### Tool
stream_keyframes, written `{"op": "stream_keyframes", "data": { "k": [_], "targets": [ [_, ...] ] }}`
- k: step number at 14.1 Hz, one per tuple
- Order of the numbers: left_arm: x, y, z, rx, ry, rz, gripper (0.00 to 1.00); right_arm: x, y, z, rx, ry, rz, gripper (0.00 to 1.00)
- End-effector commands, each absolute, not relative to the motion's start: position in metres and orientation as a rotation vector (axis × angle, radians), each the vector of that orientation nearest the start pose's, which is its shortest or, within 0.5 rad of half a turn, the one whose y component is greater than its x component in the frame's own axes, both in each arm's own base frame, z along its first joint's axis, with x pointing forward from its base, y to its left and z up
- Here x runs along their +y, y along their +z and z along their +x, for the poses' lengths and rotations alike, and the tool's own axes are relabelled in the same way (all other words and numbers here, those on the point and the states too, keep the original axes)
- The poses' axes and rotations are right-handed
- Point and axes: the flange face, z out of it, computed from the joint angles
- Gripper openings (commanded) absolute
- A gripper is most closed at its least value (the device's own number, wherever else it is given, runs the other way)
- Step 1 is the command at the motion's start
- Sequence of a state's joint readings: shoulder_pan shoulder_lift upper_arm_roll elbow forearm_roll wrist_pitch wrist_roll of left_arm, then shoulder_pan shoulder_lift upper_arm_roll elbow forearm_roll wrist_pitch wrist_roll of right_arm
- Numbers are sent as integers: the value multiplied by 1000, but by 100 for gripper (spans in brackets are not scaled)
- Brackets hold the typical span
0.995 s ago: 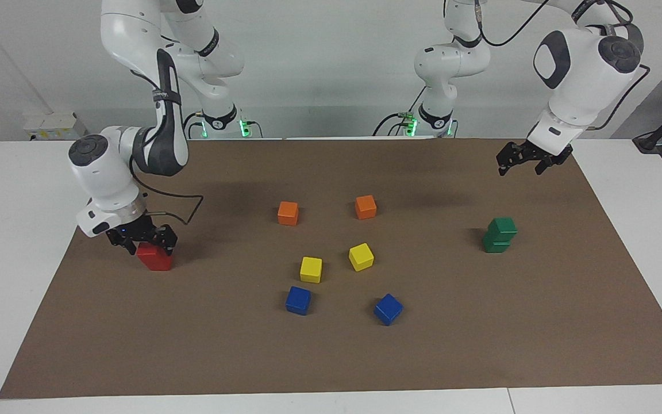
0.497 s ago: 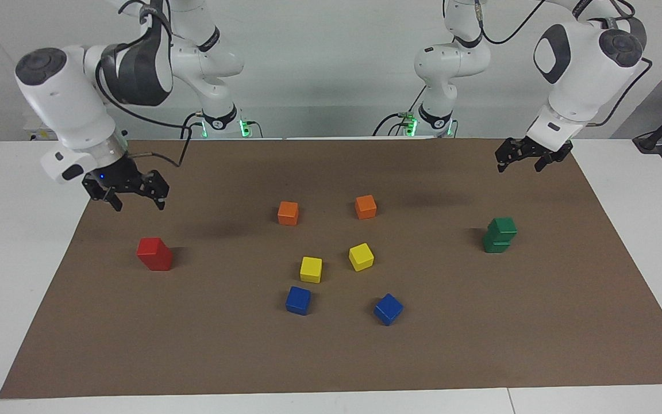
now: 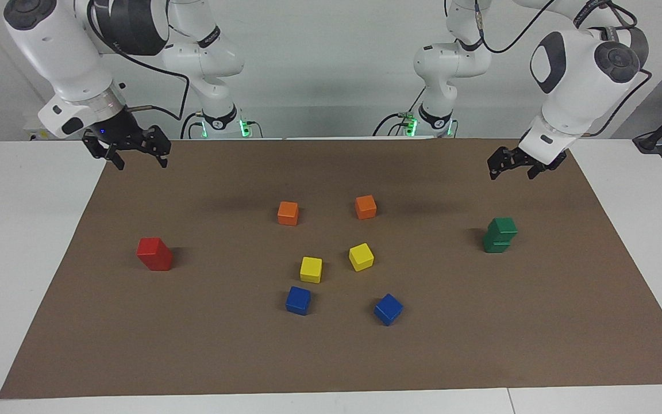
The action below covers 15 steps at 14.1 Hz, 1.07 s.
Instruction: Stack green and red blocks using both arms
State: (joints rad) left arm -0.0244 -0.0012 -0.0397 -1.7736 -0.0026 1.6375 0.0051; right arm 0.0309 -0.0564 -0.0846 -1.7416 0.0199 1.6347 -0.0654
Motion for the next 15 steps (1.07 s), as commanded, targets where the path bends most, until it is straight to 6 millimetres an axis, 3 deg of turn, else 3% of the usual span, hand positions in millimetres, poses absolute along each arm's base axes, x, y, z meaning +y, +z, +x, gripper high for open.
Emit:
{"op": "stream_keyframes", "data": {
  "k": [1, 4, 15],
  "targets": [
    [-18, 540, 538, 95, 229, -3140, 100, -34, 578, 537, -33, 80, -3108, 100],
    [-15, 543, 541, 90, 189, -3145, 100, -24, 575, 540, -87, 80, -3163, 100],
    [-17, 554, 548, 101, 89, -3149, 100, -28, 578, 538, -87, 71, -3188, 100]
  ]
}}
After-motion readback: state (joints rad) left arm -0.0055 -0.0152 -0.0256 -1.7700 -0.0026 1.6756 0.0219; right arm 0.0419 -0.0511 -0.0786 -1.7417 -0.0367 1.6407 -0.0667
